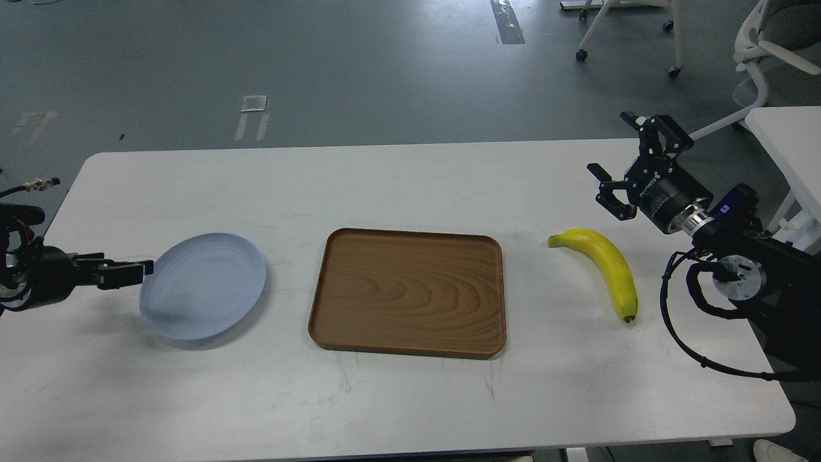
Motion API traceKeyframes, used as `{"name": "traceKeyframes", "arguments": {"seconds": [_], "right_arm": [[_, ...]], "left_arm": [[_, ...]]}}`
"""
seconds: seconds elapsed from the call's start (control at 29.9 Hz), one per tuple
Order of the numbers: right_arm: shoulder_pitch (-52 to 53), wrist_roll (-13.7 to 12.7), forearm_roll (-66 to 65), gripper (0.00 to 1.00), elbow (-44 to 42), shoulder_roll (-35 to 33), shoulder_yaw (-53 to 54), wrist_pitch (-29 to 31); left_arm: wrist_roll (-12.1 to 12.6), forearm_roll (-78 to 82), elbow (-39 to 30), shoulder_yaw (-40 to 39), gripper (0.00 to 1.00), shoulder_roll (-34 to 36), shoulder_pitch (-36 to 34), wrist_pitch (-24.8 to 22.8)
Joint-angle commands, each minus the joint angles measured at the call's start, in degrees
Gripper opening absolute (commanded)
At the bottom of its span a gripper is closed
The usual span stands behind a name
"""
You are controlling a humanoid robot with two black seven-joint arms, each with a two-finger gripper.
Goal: Place banana on plate with both arms
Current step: 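Move the left gripper down to the edge of the light blue plate, then grasp the rim of the light blue plate with the left gripper, then lift the plate with the left gripper and carry it over the tray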
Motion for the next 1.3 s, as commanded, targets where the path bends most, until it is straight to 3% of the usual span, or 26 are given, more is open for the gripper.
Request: {"name": "traceKeyframes", "arguments": {"seconds": [0.0, 0.37, 0.94, 1.1, 1.14, 1.17, 1.27], "right_arm": [[0.00, 0.01, 0.06, 1.00, 0.01, 0.09, 0.00, 0.00], [0.00, 0.01, -0.20, 1.00, 0.01, -0.09, -0.09, 0.00], [-0.61, 0.01, -0.20, 1.00, 0.01, -0.26, -0.09, 0.00], [-0.61, 0.01, -0.29, 1.00, 0.01, -0.26, -0.09, 0.00], [-0.70, 0.01, -0.29, 1.00, 0.01, -0.26, -0.09, 0.00], [-0.79, 0.01, -0.29, 1.00, 0.01, -0.26, -0.09, 0.00], [-0.88, 0.01, -0.29, 1.00, 0.01, -0.18, -0.09, 0.00]], "left_arm": [[0.02, -2.80, 0.94, 0.42, 0.98, -0.27, 0.61, 0.00], [0.02, -4.92, 5.34, 0.69, 0.93, -5.11, 2.72, 0.00], [0.02, -5.01, 7.01, 0.69, 0.65, -6.78, 2.72, 0.09], [0.02, -5.09, 7.01, 0.69, 0.41, -6.78, 2.72, 0.09], [0.02, -5.18, 7.01, 0.69, 0.35, -6.78, 2.72, 0.09], [0.02, -5.88, 7.01, 0.69, 0.19, -6.78, 2.72, 0.09], [0.02, -7.03, 7.01, 0.77, 0.02, -6.78, 2.72, 0.18]]}}
